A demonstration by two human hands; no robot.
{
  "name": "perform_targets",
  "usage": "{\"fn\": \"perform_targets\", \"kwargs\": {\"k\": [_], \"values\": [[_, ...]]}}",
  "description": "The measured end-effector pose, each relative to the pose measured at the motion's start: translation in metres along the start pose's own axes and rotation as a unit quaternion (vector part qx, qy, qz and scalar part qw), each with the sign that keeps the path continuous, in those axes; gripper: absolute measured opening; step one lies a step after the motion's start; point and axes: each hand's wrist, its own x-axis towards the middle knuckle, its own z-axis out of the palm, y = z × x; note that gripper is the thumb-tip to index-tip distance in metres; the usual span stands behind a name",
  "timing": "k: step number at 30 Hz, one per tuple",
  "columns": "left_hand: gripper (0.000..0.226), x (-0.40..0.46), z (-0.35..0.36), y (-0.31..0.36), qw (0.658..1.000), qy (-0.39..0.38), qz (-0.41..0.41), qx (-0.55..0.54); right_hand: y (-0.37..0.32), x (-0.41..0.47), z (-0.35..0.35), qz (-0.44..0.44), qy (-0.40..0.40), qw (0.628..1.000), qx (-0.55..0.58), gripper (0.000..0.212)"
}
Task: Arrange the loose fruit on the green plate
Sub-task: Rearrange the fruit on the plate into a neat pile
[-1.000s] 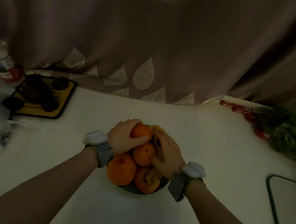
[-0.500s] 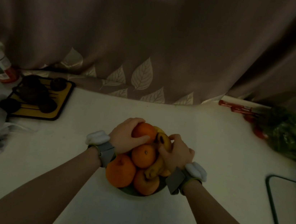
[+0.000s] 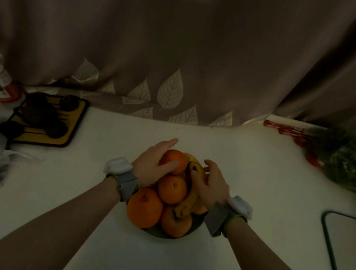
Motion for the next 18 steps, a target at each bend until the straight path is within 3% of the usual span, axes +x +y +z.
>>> {"fn": "perform_targets", "kwargs": {"k": [4,10,15,18], "values": [[0.043,-0.006,-0.004,-0.008,0.988,0.071,-0.03,-0.133,0.003,0.0,-0.007,0.017,-0.026,0.998,0.058,0.037],[0.029,-0.011,-0.005,-0.021,0.986,0.04,-0.026,-0.162,-0.001,-0.006,0.004,0.075,-0.049,0.986,0.14,0.037],[0.052,-0.006,-0.004,-0.013,0.999,-0.017,-0.008,-0.051,0.002,-0.005,0.007,0.066,-0.086,0.991,0.079,0.05],[0.065,-0.002,-0.007,-0.013,0.997,-0.035,0.041,0.046,0.0,-0.004,0.003,0.06,-0.045,0.994,0.08,0.05]]}}
